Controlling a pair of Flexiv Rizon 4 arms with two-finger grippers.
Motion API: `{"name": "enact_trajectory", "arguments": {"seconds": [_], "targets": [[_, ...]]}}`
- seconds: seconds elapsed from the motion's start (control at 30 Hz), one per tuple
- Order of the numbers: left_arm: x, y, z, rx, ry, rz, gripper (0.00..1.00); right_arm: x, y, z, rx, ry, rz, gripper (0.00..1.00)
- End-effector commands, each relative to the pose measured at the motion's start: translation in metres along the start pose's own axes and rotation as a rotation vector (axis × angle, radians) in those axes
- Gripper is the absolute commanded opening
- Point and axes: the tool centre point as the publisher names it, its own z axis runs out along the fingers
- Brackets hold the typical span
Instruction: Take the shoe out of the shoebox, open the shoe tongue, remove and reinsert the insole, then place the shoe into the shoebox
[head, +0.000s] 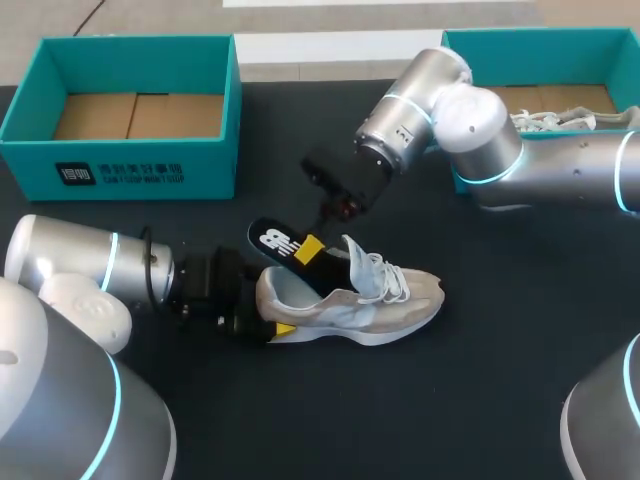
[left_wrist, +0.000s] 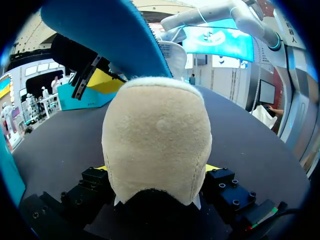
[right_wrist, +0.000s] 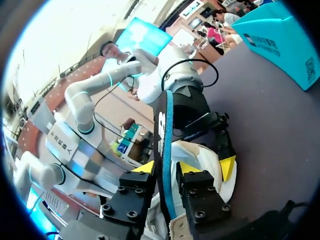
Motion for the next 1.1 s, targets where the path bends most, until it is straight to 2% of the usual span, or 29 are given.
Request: {"name": "enact_trajectory", "arguments": {"seconds": [0.03,0.07,0.37,0.57,0.8,1.03,1.07,1.1], "targets": [[0.001,0.001,0.000,-0.003,0.000,0.001,0.00,-0.009,0.004,0.001,0.013,0.035,-0.005,0.04],[0.001,0.001,0.000,-0.003,0.000,0.001,0.00,-0.009,0.003,0.002,0.017,0.048,-0.007,0.00],[0.001,0.001,0.000,-0.003,0.000,0.001,0.00,-0.002,0.012,-0.004,-0.012,0.031,-0.002,0.00],[0.001,0.001,0.000,-0.003,0.000,0.001,0.00,0.012,0.036,-0.014,-0.073,-0.012,-0.039,0.00],[0.001,0.001,0.000,-0.003,0.000,0.001,0.00,0.023,0.061,-0.025,-0.269,-0.163,-0.108,0.00],[0.001,0.001,0.000,-0.003,0.000,0.001,0.00,0.043,0.089,-0.039,-0.394,-0.309,-0.185,0.00],[0.001,0.001,0.000,-0.003,0.000,0.001,0.00,0.047,0.095,-0.043,-0.349,-0.310,-0.209,0.00],[0.001,0.001,0.000,-0.003,0.000,0.001,0.00,0.049,0.098,-0.044,-0.388,-0.332,-0.194,0.00]]}}
